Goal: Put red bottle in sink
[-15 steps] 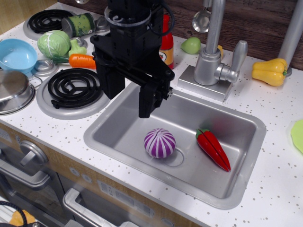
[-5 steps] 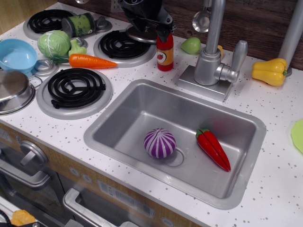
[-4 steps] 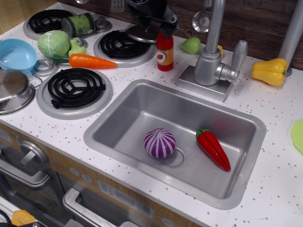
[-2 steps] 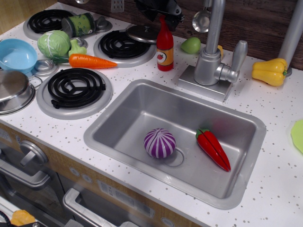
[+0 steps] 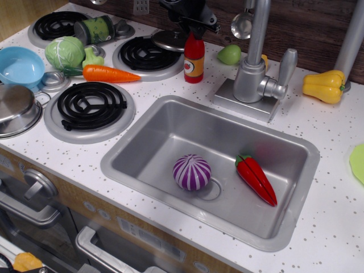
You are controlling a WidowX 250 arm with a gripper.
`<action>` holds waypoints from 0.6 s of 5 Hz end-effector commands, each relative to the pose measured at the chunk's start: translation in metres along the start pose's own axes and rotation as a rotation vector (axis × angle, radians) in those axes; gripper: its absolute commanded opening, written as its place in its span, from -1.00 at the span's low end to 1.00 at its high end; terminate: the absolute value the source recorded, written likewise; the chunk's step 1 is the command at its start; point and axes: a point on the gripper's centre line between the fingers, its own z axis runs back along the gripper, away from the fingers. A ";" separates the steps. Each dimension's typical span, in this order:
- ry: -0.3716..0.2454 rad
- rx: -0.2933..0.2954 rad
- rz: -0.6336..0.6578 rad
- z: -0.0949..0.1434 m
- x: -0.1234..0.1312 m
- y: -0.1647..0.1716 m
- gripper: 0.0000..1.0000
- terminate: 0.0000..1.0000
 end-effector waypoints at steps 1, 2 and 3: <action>-0.029 0.057 -0.007 0.045 0.020 0.006 -1.00 -1.00; 0.009 0.101 0.035 0.076 0.020 -0.003 -1.00 -1.00; 0.034 0.136 0.092 0.093 0.008 -0.015 -1.00 -1.00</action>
